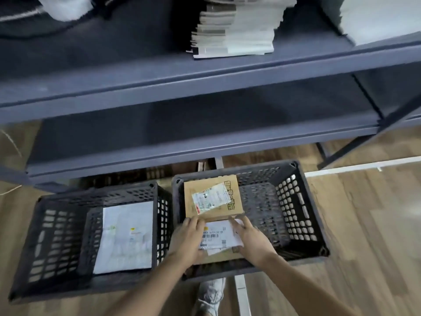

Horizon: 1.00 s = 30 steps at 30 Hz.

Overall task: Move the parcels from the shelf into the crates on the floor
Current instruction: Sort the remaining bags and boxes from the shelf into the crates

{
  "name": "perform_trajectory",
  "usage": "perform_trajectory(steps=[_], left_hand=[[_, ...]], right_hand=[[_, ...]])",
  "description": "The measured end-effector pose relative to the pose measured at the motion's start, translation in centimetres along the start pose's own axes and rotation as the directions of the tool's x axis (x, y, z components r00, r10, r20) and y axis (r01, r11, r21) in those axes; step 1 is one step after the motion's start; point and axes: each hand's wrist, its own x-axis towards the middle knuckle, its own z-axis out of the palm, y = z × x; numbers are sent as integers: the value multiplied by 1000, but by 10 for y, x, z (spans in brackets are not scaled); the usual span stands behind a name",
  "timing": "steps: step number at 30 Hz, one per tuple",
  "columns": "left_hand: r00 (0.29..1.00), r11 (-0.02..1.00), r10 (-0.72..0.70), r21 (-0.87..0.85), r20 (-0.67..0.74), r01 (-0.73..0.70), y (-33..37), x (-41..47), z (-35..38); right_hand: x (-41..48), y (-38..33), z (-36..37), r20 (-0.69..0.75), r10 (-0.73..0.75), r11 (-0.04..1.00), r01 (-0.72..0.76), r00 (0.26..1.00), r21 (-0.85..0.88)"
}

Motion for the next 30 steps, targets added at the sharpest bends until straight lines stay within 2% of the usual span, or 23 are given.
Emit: perform_trajectory(steps=[4,11,15,17,18,21,23,25,27,30], left_hand=[[999,1000,-14,-23,30,15,-5,37,63],[993,994,-109,24,-37,110,-16,69,117],[993,996,-39,76,-109,48,-18,74,134],[994,996,-14,81,-109,23,-21,75,140],[996,997,-1,76,-92,8,-24,73,140],[997,999,17,31,-71,-15,-29,70,139],[999,999,37,5,-37,-36,-29,67,132],[991,995,86,37,104,-90,-29,69,131],[974,995,76,49,212,-89,-29,74,131],[968,994,57,75,243,-77,-35,82,139]], right_hand=[[43,17,51,1,31,999,-31,1000,-15],[86,33,91,-2,-95,993,94,996,-67],[96,37,111,-13,-46,997,45,999,-65],[98,38,117,-96,-74,992,64,993,-110],[98,39,118,-121,-109,983,89,987,-160],[101,45,125,-70,-198,924,163,978,-346],[103,44,127,-64,-256,912,219,965,-347],[105,42,129,-72,-271,916,235,960,-325],[109,39,132,-65,-262,924,230,963,-305],[118,37,138,-69,-265,924,233,962,-305]])
